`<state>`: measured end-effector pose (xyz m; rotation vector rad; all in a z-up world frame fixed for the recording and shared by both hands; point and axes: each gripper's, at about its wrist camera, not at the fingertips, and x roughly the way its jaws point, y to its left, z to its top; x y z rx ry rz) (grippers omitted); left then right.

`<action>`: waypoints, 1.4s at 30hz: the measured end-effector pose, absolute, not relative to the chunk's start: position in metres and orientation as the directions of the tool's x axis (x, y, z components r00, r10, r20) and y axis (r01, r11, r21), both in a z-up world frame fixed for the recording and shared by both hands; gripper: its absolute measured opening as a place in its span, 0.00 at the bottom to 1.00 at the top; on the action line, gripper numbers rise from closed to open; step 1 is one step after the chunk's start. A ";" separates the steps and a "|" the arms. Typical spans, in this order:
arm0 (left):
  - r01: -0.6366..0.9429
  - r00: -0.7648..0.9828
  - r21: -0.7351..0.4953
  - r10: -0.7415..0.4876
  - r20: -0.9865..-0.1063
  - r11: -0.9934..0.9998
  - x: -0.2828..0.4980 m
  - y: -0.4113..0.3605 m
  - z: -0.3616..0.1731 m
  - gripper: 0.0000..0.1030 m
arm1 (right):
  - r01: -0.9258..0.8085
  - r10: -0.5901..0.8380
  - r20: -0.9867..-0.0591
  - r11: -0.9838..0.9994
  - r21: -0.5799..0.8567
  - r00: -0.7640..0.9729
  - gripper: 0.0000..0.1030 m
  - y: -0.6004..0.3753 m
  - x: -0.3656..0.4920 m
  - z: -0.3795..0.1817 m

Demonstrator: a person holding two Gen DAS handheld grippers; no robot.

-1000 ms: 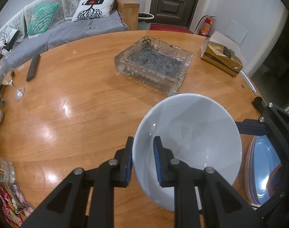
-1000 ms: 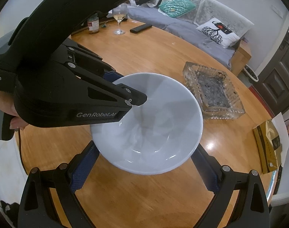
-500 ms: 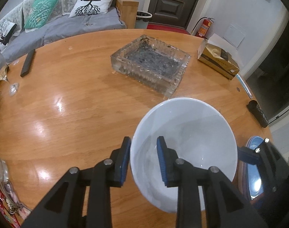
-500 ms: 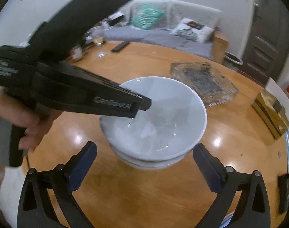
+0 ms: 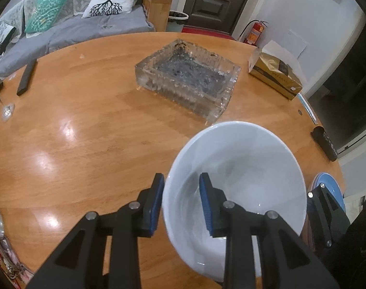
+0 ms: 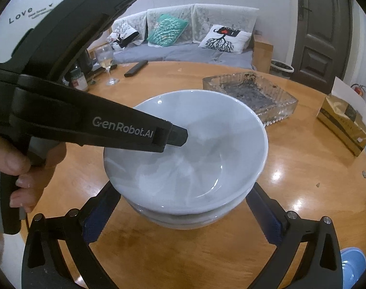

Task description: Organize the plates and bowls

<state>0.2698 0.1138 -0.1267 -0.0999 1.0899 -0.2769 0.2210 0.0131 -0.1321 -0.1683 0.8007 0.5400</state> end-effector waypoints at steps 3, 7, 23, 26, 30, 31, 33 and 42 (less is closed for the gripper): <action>0.178 0.431 -0.216 -0.274 -0.860 0.960 0.270 0.113 -0.129 0.26 | -0.521 0.372 -0.755 0.852 0.048 0.539 0.99 0.019 0.223 -0.142; 0.177 0.428 -0.233 -0.288 -0.857 0.956 0.271 0.116 -0.130 0.26 | -0.505 0.348 -0.756 0.863 0.026 0.555 0.99 0.024 0.228 -0.151; 0.204 0.423 -0.280 -0.342 -0.839 0.938 0.269 0.123 -0.134 0.26 | -0.529 0.413 -0.772 0.840 0.119 0.483 0.99 0.027 0.254 -0.175; 0.207 0.425 -0.279 -0.343 -0.837 0.938 0.267 0.124 -0.134 0.26 | -0.533 0.413 -0.774 0.838 0.116 0.480 0.99 0.028 0.255 -0.176; 0.202 0.421 -0.291 -0.351 -0.837 0.935 0.268 0.125 -0.134 0.26 | -0.537 0.411 -0.780 0.836 0.114 0.473 0.99 0.027 0.258 -0.175; 0.201 0.420 -0.293 -0.353 -0.836 0.935 0.268 0.125 -0.135 0.26 | -0.540 0.409 -0.784 0.834 0.114 0.467 0.99 0.028 0.259 -0.175; 0.204 0.421 -0.289 -0.350 -0.837 0.935 0.267 0.124 -0.134 0.26 | -0.547 0.411 -0.786 0.830 0.112 0.462 0.99 0.028 0.260 -0.175; 0.210 0.433 -0.281 -0.347 -0.832 0.936 0.264 0.123 -0.135 0.25 | -0.561 0.414 -0.781 0.822 0.100 0.468 0.99 0.028 0.262 -0.174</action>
